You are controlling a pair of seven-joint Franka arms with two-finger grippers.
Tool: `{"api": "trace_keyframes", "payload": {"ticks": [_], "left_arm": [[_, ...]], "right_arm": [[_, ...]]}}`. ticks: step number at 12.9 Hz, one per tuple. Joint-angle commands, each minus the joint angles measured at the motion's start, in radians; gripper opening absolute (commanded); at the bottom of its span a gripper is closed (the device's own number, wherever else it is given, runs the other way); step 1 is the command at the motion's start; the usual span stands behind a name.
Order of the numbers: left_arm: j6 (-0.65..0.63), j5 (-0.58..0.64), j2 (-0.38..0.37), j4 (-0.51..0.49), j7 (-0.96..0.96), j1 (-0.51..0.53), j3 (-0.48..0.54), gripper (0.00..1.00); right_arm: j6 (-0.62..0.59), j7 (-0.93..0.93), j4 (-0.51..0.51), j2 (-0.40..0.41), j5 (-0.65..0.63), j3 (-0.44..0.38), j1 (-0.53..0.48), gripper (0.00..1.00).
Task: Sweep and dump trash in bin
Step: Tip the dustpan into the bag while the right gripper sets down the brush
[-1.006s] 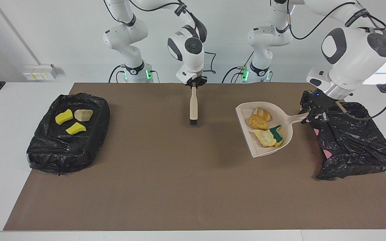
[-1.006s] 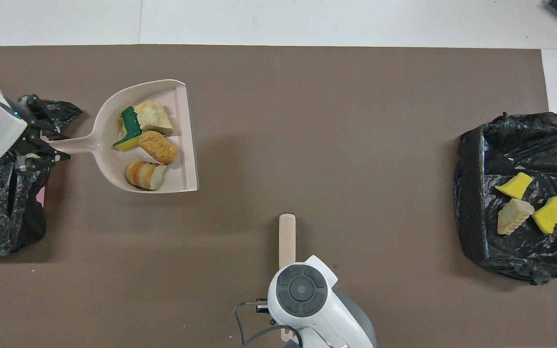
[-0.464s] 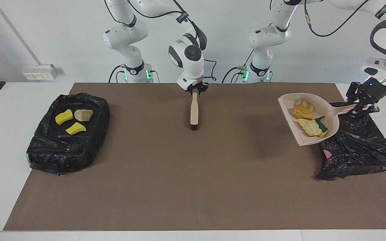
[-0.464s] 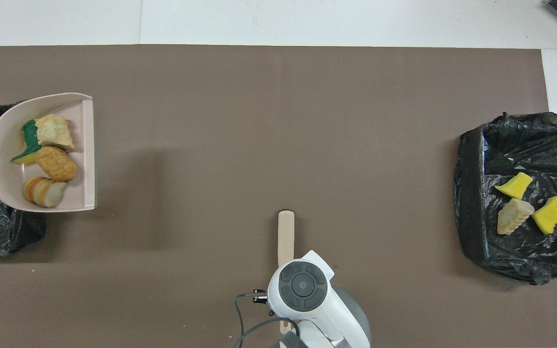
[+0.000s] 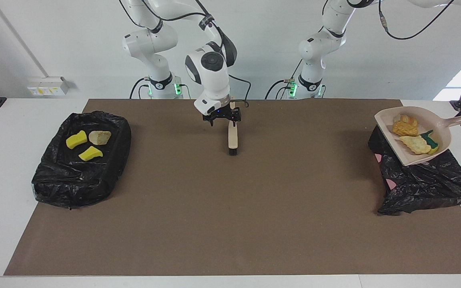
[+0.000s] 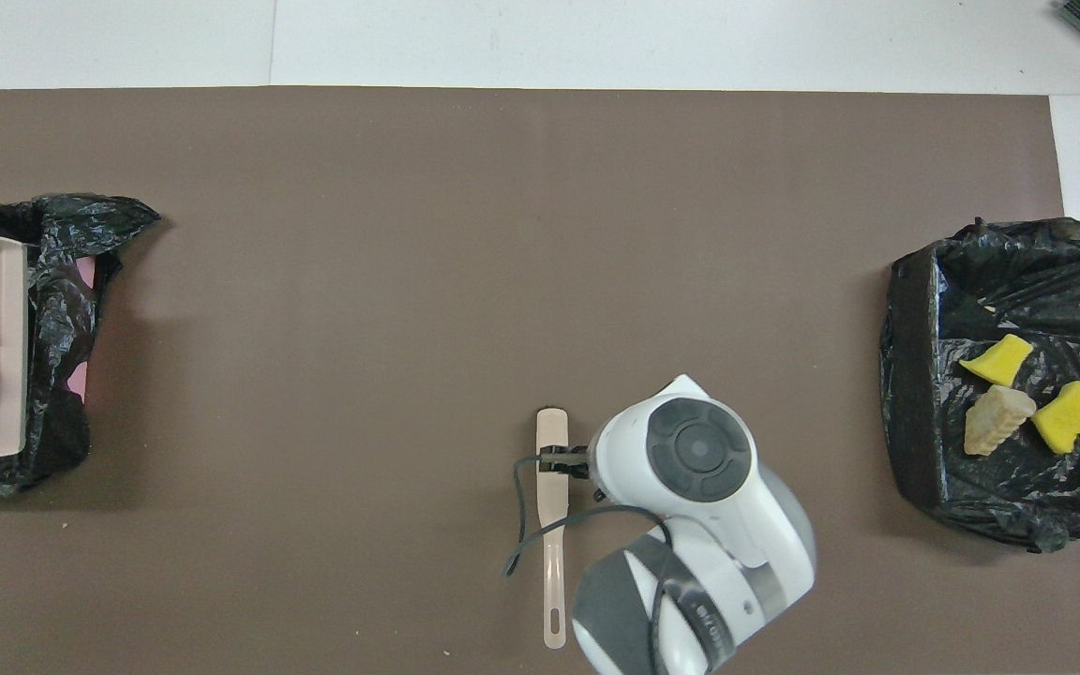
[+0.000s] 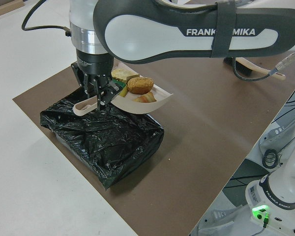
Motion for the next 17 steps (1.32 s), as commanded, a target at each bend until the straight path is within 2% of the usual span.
{"api": "trace_keyframes", "payload": {"ticks": [1, 4, 6, 9, 13, 15, 16, 17], "left_arm": [[0.085, 0.161, 0.007, 0.003, -0.101, -0.014, -0.005, 0.0], [0.163, 0.39, -0.037, -0.094, -0.31, -0.03, -0.007, 0.0], [0.165, 0.512, -0.048, -0.114, -0.373, -0.066, -0.007, 0.0], [0.136, 0.701, -0.076, -0.146, -0.481, -0.125, -0.007, 0.0], [0.035, 0.948, -0.09, -0.157, -0.591, -0.217, -0.008, 0.0], [-0.03, 0.972, -0.088, -0.154, -0.628, -0.265, -0.007, 0.0], [-0.053, 0.976, -0.093, -0.148, -0.628, -0.274, -0.011, 0.0], [-0.062, 0.961, -0.103, -0.139, -0.628, -0.282, -0.016, 0.0]], "right_arm": [[-0.06, -0.047, 0.087, -0.005, -0.063, 0.009, -0.096, 1.0], [-0.127, -0.053, 0.181, -0.005, -0.147, -0.006, -0.157, 1.0], [-0.198, -0.098, 0.253, -0.017, -0.172, -0.098, -0.167, 1.0], [-0.267, -0.186, 0.354, -0.034, -0.167, -0.207, -0.193, 1.0], [-0.46, -0.358, 0.483, -0.068, -0.164, -0.22, -0.29, 1.0], [-0.584, -0.419, 0.583, -0.068, -0.163, -0.229, -0.316, 1.0], [-0.653, -0.43, 0.62, -0.076, -0.157, -0.262, -0.301, 1.0], [-0.669, -0.43, 0.628, -0.1, -0.163, -0.272, -0.296, 1.0]]}}
